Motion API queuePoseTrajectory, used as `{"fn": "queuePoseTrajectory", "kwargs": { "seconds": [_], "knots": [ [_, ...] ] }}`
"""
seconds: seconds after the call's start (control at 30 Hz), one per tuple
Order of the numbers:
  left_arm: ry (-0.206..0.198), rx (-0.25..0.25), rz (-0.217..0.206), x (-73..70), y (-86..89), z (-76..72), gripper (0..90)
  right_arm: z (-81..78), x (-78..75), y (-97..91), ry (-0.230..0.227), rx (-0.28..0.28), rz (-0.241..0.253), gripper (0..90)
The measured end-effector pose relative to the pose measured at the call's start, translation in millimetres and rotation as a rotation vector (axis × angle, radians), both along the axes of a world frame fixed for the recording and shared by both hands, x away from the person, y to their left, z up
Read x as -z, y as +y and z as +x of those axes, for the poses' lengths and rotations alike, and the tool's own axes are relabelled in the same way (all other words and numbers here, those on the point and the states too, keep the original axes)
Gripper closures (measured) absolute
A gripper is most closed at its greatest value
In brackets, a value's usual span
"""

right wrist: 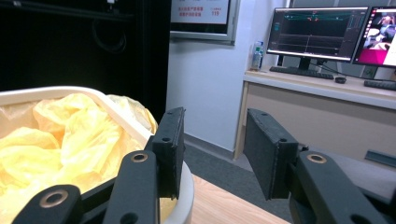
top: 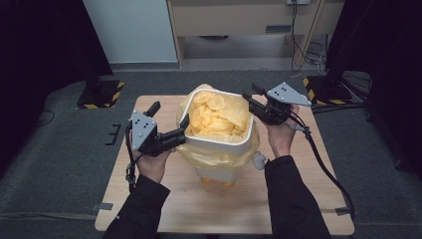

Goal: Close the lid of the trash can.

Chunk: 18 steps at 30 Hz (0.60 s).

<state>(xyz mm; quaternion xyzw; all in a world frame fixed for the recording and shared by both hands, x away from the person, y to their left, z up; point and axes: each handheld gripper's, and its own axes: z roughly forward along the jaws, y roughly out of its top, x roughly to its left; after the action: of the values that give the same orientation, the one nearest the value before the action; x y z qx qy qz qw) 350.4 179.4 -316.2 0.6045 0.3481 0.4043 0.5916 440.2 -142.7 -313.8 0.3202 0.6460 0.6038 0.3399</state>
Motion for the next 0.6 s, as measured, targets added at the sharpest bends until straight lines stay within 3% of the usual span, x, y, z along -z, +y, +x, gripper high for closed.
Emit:
{"fn": "queuePoseTrajectory", "kwargs": {
  "seconds": [0.17,0.3,0.37,0.5,0.6],
  "knots": [
    [0.020,0.004,-0.046,3.9,0.4,-0.3,8.0,-0.3,0.5,0.7,0.017,0.004,0.025,57.7],
    [0.040,0.008,-0.051,2.7,2.2,-0.2,6.7,-0.8,-0.8,-0.1,0.013,0.021,0.018,49.4],
    [0.031,-0.004,-0.051,1.1,5.5,-2.5,6.9,-1.9,-3.3,-1.6,-0.003,0.026,-0.005,46.1],
    [0.031,-0.016,-0.099,-1.3,19.3,-5.1,7.4,-6.7,-9.6,-6.9,-0.026,0.042,0.051,42.8],
    [0.047,-0.041,-0.115,-1.1,31.8,-4.3,7.5,-9.4,-13.7,-12.4,-0.048,0.065,0.055,38.7]
  ]
}}
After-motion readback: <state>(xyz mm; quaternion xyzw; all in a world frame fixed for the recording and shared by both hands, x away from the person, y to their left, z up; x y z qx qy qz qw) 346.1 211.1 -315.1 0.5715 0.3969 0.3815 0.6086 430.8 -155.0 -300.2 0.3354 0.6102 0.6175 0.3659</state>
